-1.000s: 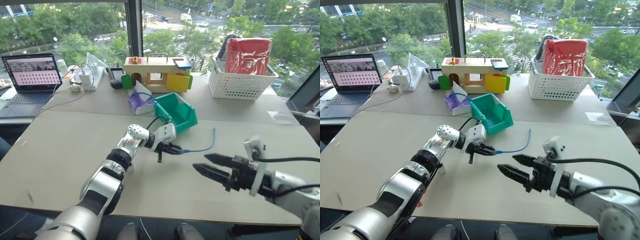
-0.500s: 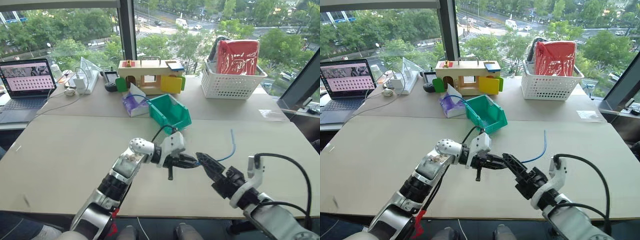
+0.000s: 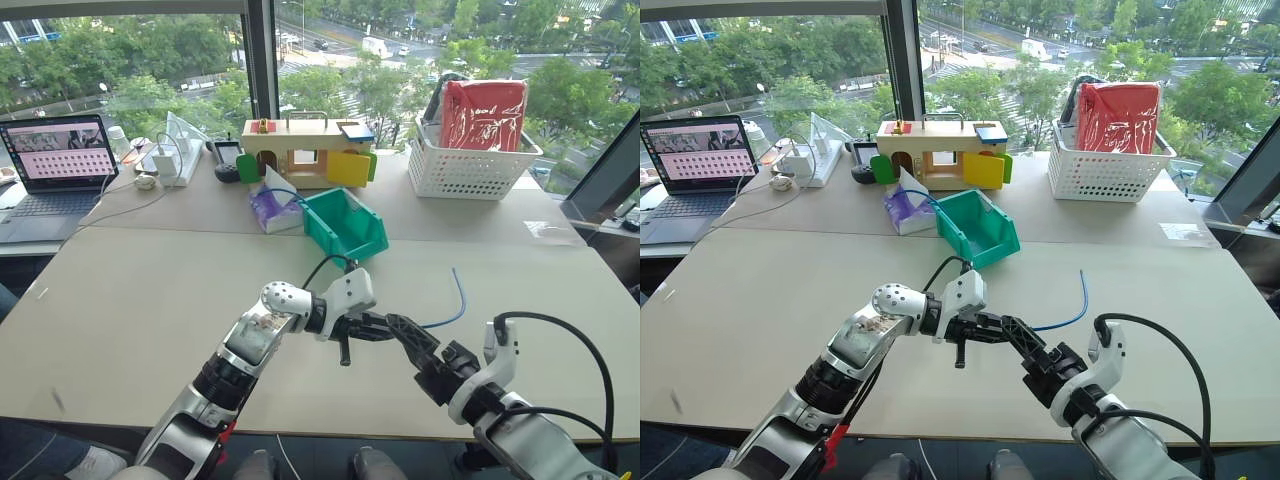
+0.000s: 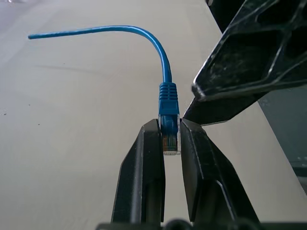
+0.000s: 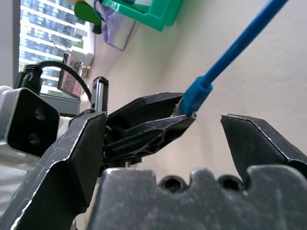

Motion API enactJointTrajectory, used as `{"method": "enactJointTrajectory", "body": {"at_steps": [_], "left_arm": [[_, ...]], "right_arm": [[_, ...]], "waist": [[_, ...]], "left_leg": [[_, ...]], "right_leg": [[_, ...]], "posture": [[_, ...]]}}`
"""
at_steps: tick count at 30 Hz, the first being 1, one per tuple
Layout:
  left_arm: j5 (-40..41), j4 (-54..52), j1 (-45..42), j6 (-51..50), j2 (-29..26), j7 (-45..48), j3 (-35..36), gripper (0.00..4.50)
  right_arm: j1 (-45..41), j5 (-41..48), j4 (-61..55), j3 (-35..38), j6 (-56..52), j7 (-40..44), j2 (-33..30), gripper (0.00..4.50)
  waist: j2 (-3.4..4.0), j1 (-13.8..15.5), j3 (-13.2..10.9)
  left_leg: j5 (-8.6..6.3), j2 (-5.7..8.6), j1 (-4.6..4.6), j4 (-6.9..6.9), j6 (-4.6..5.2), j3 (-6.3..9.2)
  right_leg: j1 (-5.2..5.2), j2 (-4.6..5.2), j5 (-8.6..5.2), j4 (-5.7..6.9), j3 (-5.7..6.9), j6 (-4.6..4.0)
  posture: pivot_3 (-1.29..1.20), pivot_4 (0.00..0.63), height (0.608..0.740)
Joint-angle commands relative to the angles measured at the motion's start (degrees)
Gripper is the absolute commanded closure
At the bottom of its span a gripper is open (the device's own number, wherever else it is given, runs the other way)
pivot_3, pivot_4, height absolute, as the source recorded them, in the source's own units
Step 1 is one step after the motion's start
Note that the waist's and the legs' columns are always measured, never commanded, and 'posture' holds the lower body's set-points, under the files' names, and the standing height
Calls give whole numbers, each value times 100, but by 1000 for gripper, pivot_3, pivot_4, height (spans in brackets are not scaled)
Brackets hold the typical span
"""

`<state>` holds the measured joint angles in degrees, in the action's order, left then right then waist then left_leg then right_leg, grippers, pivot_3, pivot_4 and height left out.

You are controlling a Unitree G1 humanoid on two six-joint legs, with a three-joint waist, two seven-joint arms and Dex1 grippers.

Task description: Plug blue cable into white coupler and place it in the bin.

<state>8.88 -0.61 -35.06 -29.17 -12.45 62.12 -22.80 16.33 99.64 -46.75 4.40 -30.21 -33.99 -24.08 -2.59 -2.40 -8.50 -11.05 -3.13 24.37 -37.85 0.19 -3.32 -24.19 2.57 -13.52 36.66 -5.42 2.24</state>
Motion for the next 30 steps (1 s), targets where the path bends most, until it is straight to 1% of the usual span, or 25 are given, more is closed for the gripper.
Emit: {"method": "enactJointTrajectory", "body": {"at_steps": [1, 9, 12, 13, 14, 15, 16, 17, 18, 19, 23, 27, 28, 30], "left_arm": [[151, -251, -52, -65, -5, -41, -10, 4430], [208, -262, -57, -123, -26, -47, -29, 4430], [209, -267, -48, -109, -14, -59, -50, 4429], [214, -271, -43, -111, -12, -58, -58, 4429], [222, -274, -40, -118, -9, -58, -65, 4429], [230, -277, -39, -124, -9, -59, -69, 4429], [239, -279, -39, -126, -10, -61, -74, 4429], [251, -289, -32, -134, -10, -61, -83, 4429], [267, -303, -23, -140, -15, -70, -97, 4429], [277, -312, -19, -130, -23, -71, -112, 4429], [327, -294, -24, -141, -22, -85, -122, 4429], [355, -200, -60, -163, -5, -171, -65, 4429], [478, -168, -88, -313, 15, -163, 28, 4429], [800, -196, -144, -688, 26, -72, 215, 3419]], "right_arm": [[-107, -139, -162, 12, 224, 104, -20, 69], [-203, -267, -82, -81, 355, 177, -11, 69], [-211, -324, -44, -140, 373, 218, 15, 853], [-210, -343, -35, -150, 379, 239, 23, 1046], [-208, -357, -29, -159, 383, 256, 30, 1443], [-206, -366, -26, -164, 385, 267, 34, 1729], [-203, -377, -22, -168, 389, 275, 40, 2182], [-186, -413, -11, -169, 393, 316, 55, 2439], [-163, -443, -8, -168, 396, 352, 66, 2886], [-149, -493, 11, -159, 401, 391, 81, 3040], [-168, -673, 87, -155, 423, 529, 158, 4441], [-150, -744, 75, -108, 419, 612, 192, 4441], [-151, -776, 72, -60, 446, 644, 205, 4441], [-167, -828, 70, 6, 481, 695, 214, 4500]], "waist": [[0, 1, 0], [0, 1, 0], [0, 4, 0], [0, 4, 0], [0, 4, 0], [0, 4, 0], [0, 3, 0], [0, 3, 0], [0, 3, 0], [0, 3, 0], [0, 4, 0], [0, 3, 0], [0, 3, 0], [0, 2, 0]], "left_leg": [[0, 0, 0, 0, 0, 0], [0, 2, 1, 0, 0, 2], [0, 6, 3, 0, 0, 5], [0, 7, 3, 0, 0, 5], [0, 7, 4, 0, 0, 5], [0, 7, 4, 0, 0, 5], [0, 7, 4, 0, 0, 5], [0, 7, 4, 0, 0, 5], [0, 7, 4, 0, 0, 6], [0, 7, 3, 0, 0, 6], [0, 7, 4, 0, 0, 7], [0, 7, 5, 0, 0, 8], [0, 7, 4, 0, 0, 8], [0, 7, 5, 0, 0, 8]], "right_leg": [[0, 0, 0, 0, 0, 0], [-1, 1, -2, 0, 0, 1], [0, 2, -4, -1, -3, 3], [0, 2, -4, -1, -4, 3], [0, 2, -4, -1, -4, 3], [0, 2, -4, -1, -4, 3], [0, 2, -4, -1, -4, 3], [0, 2, -4, -1, -4, 3], [-1, 2, -5, -1, -4, 3], [-1, 2, -5, -1, -4, 2], [-1, 2, -6, -1, -4, 2], [-1, 2, -6, -1, -3, 2], [-2, 2, -6, -1, -4, 2], [-2, 2, -6, -1, -3, 3]], "posture": [[0, 150, 737], [0, 150, 737], [0, 150, 737], [0, 150, 737], [0, 150, 737], [0, 150, 737], [0, 150, 737], [0, 150, 737], [0, 150, 737], [0, 150, 737], [0, 150, 737], [0, 150, 737], [0, 150, 737], [0, 150, 737]]}}
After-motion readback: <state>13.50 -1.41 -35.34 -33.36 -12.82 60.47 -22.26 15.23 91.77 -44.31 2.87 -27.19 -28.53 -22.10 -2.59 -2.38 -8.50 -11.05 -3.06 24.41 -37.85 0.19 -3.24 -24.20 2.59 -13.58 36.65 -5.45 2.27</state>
